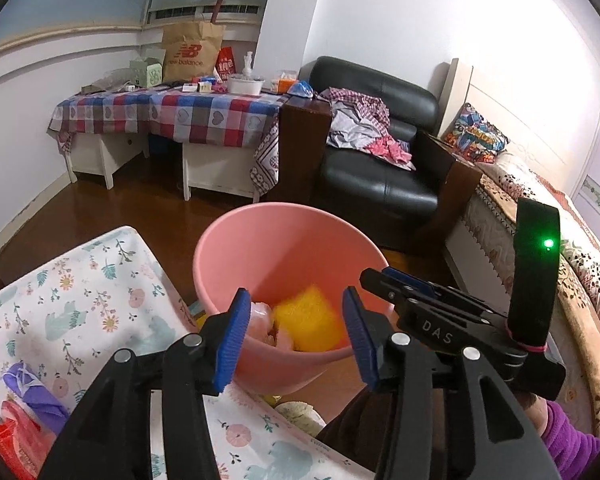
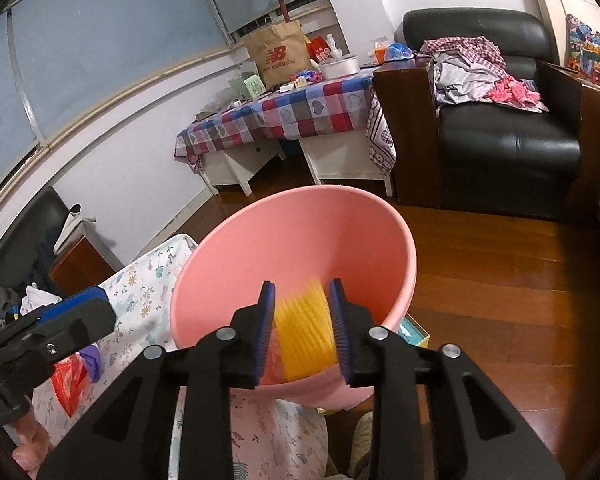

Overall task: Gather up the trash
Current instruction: 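Move both open grippers back over the trash on the table, then grasp the red-printed clear bag with the left gripper while the right approaches the purple bundle, then grasp the purple bundle with the right gripper, carry both items over the pink bucket, open both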

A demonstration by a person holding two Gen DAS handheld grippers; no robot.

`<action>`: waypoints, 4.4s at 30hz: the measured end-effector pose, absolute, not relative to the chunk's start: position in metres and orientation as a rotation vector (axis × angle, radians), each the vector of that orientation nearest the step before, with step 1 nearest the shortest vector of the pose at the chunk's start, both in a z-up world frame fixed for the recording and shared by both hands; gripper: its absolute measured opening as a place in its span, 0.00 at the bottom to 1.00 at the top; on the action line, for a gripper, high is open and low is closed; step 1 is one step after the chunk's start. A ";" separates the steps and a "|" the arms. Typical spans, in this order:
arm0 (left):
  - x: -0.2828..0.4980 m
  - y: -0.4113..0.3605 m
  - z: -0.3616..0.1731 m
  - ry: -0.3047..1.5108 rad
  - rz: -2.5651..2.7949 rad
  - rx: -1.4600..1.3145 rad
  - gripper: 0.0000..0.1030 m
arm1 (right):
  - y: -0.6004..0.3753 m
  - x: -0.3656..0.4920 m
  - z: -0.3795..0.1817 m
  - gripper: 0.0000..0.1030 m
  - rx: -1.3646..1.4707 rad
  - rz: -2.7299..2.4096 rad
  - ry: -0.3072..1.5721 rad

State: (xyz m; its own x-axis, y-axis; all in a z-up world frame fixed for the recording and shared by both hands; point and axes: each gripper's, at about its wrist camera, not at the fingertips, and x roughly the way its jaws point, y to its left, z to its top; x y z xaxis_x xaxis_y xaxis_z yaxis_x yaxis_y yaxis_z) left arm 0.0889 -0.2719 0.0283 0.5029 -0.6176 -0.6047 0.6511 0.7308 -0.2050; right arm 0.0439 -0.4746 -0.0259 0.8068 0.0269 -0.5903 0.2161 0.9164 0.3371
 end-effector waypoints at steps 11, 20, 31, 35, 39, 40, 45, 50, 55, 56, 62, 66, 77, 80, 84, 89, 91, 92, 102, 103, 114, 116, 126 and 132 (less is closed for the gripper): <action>0.076 -0.226 0.049 0.654 -0.695 0.012 0.49 | -0.439 0.044 -0.013 0.28 0.367 0.045 0.617; 0.059 -0.155 0.051 0.633 -0.548 0.002 0.49 | -0.366 0.051 -0.013 0.28 0.261 0.273 0.664; 0.039 -0.056 0.026 0.689 -0.317 -0.036 0.49 | -0.307 0.056 -0.025 0.28 0.189 0.434 0.758; 0.034 -0.033 0.008 0.740 -0.257 -0.039 0.49 | -0.291 0.056 -0.030 0.29 0.165 0.462 0.785; 0.031 -0.018 -0.014 0.797 -0.219 -0.052 0.49 | -0.283 0.058 -0.033 0.29 0.153 0.477 0.805; 0.032 -0.015 -0.018 0.811 -0.212 -0.055 0.49 | -0.281 0.059 -0.034 0.29 0.151 0.479 0.810; 0.042 -0.006 -0.038 0.859 -0.178 -0.089 0.49 | -0.272 0.059 -0.038 0.29 0.135 0.489 0.830; 0.059 0.002 -0.047 0.874 -0.162 -0.149 0.49 | -0.267 0.060 -0.039 0.29 0.125 0.495 0.843; 0.073 0.004 -0.057 0.910 -0.151 -0.169 0.46 | -0.258 0.066 -0.038 0.29 0.119 0.510 0.850; 0.074 0.004 -0.059 0.918 -0.158 -0.178 0.40 | -0.256 0.068 -0.037 0.29 0.118 0.519 0.852; 0.073 0.010 -0.064 0.926 -0.158 -0.201 0.12 | -0.238 0.086 -0.035 0.29 0.116 0.564 0.866; 0.066 0.023 -0.058 0.888 -0.139 -0.226 0.11 | -0.221 0.101 -0.037 0.43 0.074 0.578 0.881; 0.055 0.040 -0.049 0.840 -0.119 -0.260 0.10 | -0.186 0.133 -0.061 0.45 -0.045 0.547 0.938; 0.055 0.040 -0.048 0.841 -0.123 -0.260 0.10 | -0.185 0.135 -0.063 0.27 -0.034 0.554 0.945; 0.054 0.038 -0.047 0.840 -0.126 -0.255 0.10 | -0.191 0.134 -0.060 0.14 -0.007 0.561 0.931; 0.055 0.035 -0.045 0.835 -0.136 -0.255 0.10 | -0.207 0.124 -0.049 0.12 0.060 0.555 0.891; 0.057 0.031 -0.042 0.829 -0.141 -0.252 0.10 | -0.214 0.118 -0.043 0.12 0.076 0.548 0.869; 0.057 0.030 -0.041 0.827 -0.145 -0.251 0.10 | -0.217 0.115 -0.041 0.12 0.082 0.545 0.861; 0.064 -0.007 -0.017 0.773 -0.209 -0.202 0.10 | -0.269 0.090 -0.012 0.12 0.160 0.455 0.749; 0.065 -0.011 -0.015 0.768 -0.217 -0.197 0.10 | -0.273 0.088 -0.011 0.12 0.166 0.442 0.740; 0.072 -0.069 0.011 0.714 -0.326 -0.128 0.10 | -0.341 0.069 -0.002 0.12 0.256 0.275 0.666; 0.074 -0.081 0.013 0.710 -0.348 -0.112 0.10 | -0.351 0.067 -0.002 0.12 0.271 0.249 0.658; 0.077 -0.138 0.027 0.686 -0.447 -0.045 0.10 | -0.404 0.053 -0.003 0.12 0.328 0.134 0.610; 0.078 -0.172 0.034 0.672 -0.502 -0.006 0.11 | -0.433 0.043 -0.003 0.12 0.360 0.072 0.586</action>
State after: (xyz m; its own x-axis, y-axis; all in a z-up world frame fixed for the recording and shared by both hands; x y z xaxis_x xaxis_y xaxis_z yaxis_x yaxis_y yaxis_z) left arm 0.0780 -0.1721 0.0335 0.6683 -0.4473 -0.5944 0.4436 0.8811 -0.1643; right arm 0.0433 -0.4327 -0.0034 0.8325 0.1680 -0.5279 0.0349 0.9351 0.3526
